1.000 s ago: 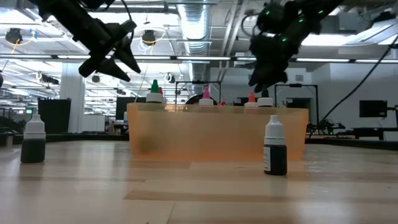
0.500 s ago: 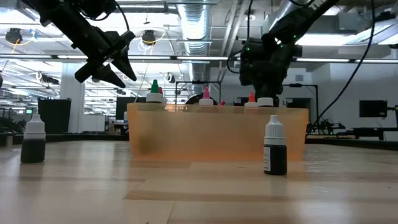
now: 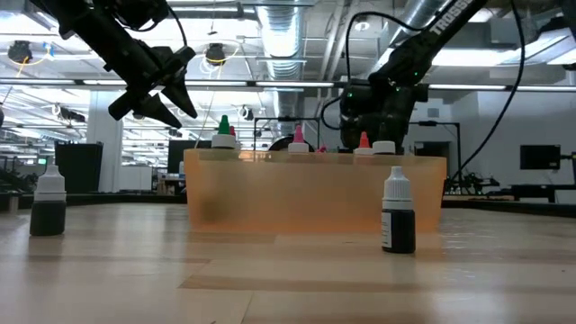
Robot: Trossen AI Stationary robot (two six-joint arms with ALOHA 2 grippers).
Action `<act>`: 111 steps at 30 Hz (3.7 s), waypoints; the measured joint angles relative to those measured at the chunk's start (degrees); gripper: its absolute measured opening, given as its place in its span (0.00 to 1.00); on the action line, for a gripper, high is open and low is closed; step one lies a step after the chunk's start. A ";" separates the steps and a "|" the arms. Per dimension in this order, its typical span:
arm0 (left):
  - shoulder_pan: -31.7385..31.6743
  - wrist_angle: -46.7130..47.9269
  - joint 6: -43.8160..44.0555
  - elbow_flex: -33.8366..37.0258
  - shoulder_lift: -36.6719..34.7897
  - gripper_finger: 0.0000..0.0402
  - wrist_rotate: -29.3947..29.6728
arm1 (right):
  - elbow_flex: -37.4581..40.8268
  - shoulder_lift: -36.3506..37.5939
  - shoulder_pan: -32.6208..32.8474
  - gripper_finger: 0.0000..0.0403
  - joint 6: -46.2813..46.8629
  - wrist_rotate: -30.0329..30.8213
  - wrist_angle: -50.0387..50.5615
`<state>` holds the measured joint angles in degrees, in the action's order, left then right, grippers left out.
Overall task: Pick & Place food coloring
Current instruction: Put the small brown food coloring bottle into the orange container
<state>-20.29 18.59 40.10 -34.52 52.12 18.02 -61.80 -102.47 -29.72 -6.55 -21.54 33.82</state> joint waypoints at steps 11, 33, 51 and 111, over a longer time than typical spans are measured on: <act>0.00 0.02 0.00 -0.02 0.02 0.47 -0.83 | -0.77 0.06 3.49 0.52 0.44 0.79 0.39; 0.00 0.07 -0.72 -0.04 0.02 0.47 -4.04 | -1.25 0.15 7.97 0.54 3.08 3.64 -0.13; 0.00 0.09 -1.31 -0.04 0.02 0.47 -3.78 | -1.33 0.17 6.65 0.54 0.60 8.28 -1.37; 0.00 0.00 -1.31 -0.07 0.03 0.47 -2.32 | 4.93 0.00 6.24 0.54 0.52 15.76 -5.81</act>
<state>-20.29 18.59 38.79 -34.59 52.15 15.70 -56.87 -102.48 -23.49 -6.02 -5.78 28.01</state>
